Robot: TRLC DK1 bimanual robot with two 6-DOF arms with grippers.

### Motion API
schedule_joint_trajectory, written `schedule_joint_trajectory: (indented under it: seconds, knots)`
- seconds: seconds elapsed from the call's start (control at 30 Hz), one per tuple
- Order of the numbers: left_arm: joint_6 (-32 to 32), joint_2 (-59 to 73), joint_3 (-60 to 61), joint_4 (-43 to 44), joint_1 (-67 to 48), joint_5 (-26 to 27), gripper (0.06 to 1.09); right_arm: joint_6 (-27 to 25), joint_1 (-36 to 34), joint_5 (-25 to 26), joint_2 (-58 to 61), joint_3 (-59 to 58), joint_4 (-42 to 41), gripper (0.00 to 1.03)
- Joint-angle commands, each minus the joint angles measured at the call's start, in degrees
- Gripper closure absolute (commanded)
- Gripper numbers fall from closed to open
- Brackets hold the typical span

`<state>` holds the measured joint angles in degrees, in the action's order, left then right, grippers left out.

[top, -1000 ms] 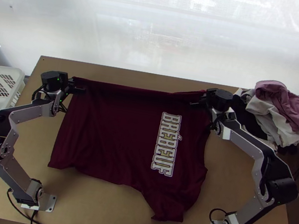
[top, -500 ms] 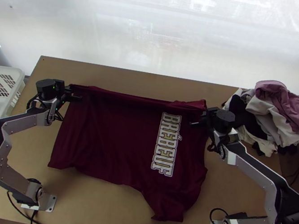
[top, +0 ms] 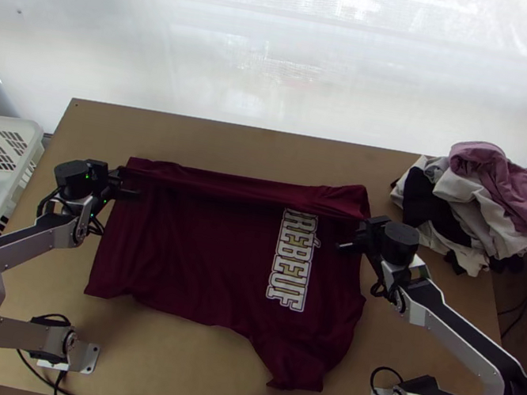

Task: Fold the t-shirt

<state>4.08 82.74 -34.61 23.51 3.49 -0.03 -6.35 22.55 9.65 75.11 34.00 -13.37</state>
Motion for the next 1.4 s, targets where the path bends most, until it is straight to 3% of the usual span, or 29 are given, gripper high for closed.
schedule_joint_trajectory:
  seconds: [0.0,1.37]
  knots:
    - [0.14,-5.22,5.25,-0.66,-0.23,0.03,1.05,0.28,0.57,0.11,-4.71,-3.5,2.82,1.0]
    - [1.46,-9.44,13.08,-1.62,-0.59,-0.06,1.05,-0.33,1.1,-0.6,-7.79,-6.58,10.82,1.0]
